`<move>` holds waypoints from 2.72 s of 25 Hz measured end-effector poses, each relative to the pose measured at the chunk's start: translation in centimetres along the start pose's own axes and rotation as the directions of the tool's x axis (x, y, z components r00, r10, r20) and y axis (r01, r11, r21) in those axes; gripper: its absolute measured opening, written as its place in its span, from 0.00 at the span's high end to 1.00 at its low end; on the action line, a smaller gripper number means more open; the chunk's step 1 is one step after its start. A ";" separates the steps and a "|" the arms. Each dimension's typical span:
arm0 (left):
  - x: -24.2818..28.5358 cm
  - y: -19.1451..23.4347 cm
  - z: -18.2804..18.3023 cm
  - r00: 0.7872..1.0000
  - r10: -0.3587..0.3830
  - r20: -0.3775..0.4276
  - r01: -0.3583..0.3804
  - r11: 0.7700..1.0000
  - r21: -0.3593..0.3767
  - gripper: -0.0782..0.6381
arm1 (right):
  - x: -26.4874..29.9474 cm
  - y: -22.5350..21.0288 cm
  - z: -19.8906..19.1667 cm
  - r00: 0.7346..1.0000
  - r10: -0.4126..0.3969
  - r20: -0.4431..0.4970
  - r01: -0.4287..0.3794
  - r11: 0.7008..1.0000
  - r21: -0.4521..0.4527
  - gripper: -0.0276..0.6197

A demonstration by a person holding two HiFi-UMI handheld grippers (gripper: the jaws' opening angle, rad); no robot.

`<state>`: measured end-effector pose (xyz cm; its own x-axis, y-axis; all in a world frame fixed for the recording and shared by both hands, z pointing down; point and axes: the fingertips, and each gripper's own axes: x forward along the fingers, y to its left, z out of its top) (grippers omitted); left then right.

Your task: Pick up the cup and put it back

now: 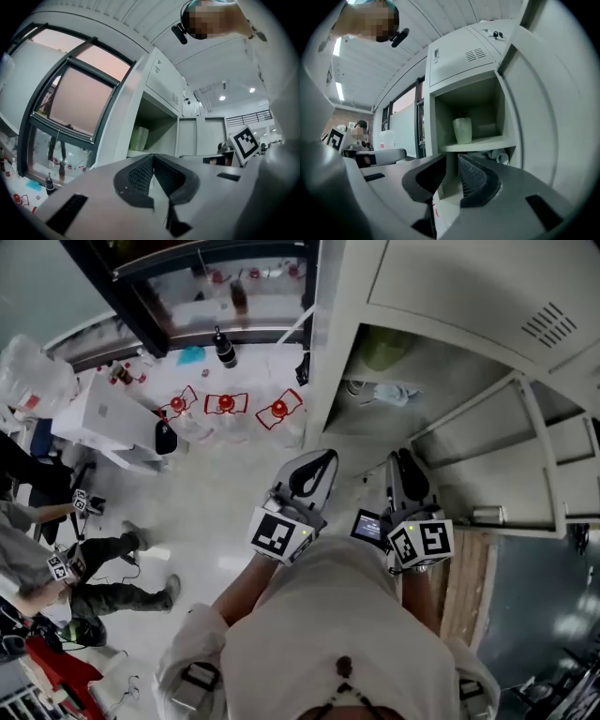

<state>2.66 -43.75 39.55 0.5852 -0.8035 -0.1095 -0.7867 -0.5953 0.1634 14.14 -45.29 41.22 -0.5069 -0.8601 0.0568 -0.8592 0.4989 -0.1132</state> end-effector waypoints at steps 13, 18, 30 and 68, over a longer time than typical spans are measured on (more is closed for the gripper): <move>1.3 6.8 3.5 0.998 -0.066 0.017 0.065 0.997 0.030 0.88 | 13.0 -3.1 6.1 0.996 -0.088 0.020 0.090 0.992 -0.090 0.44; 1.0 8.6 3.1 0.995 -0.095 -0.001 0.095 0.995 0.016 0.88 | 15.5 -3.8 7.2 0.992 -0.125 0.027 0.127 0.986 -0.109 0.43; 0.7 10.9 2.8 0.996 -0.088 -0.012 0.088 0.996 0.002 0.88 | 18.6 -4.4 8.5 0.988 -0.155 0.027 0.157 0.974 -0.161 0.43; 3.0 -8.6 -5.4 0.847 -0.509 -0.153 0.495 0.860 -0.119 0.88 | -9.2 -5.4 1.6 0.911 -0.411 -0.023 0.411 0.912 0.005 0.43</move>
<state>12.21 -41.01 43.14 0.9261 -0.3763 -0.0263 -0.3636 -0.9091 0.2032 23.54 -40.23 39.73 -0.1105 -0.9864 0.1214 -0.9913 0.1005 -0.0853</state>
